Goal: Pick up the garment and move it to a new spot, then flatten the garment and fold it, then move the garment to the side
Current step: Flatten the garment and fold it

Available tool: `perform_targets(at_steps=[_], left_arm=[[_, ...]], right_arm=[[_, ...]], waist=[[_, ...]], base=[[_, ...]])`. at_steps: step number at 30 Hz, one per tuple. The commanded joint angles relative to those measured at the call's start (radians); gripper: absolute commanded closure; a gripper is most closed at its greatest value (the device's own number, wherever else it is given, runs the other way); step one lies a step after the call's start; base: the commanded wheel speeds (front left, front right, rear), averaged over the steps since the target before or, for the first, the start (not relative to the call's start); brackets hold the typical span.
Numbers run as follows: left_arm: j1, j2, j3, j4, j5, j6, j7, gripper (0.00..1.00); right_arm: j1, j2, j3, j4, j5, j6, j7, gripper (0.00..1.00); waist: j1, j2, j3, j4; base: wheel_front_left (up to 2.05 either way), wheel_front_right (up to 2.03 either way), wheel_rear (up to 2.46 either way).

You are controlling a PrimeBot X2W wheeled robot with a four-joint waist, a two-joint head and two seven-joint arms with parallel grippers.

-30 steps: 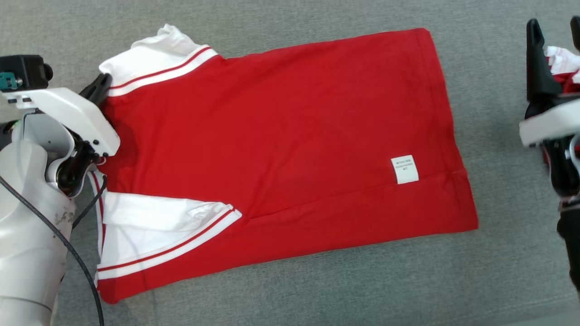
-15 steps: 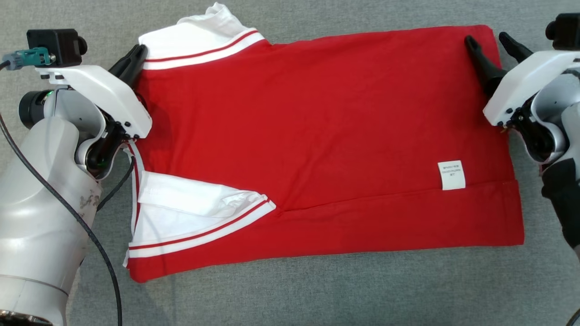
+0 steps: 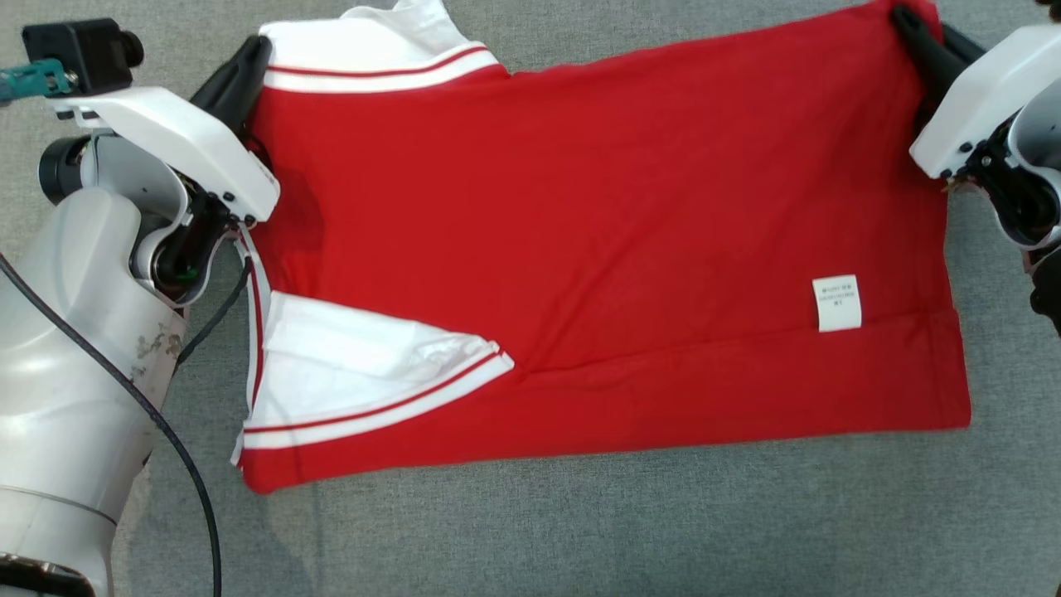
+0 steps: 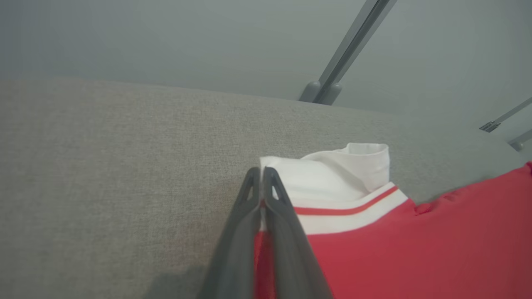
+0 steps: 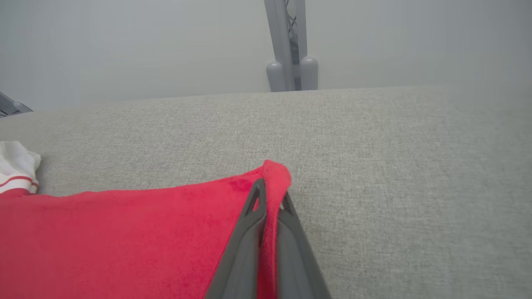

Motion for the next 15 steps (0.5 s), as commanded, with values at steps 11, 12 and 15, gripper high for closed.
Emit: perform_targets(at_steps=[11,12,15], left_arm=[[0.001,0.059,-0.026,-0.106,-0.122,-0.001,-0.061,1.0],[0.017,0.064,-0.028,-0.131,-0.139,-0.001,-0.067,1.0],[0.073,0.098,-0.042,-0.22,-0.171,0.0,-0.083,1.0]], right_arm=[[-0.015,-0.066,0.138,-0.087,0.086,-0.001,-0.142,1.0],[-0.007,-0.079,0.15,-0.106,0.09,-0.001,-0.161,1.0],[0.029,-0.125,0.193,-0.173,0.098,-0.001,-0.215,1.0]], waist=[[0.0,0.0,-0.025,-0.016],[0.0,0.0,-0.026,-0.017],[0.0,0.0,-0.026,-0.016]], base=[[0.0,0.0,0.0],[0.0,0.0,0.0],[0.0,0.0,0.0]])
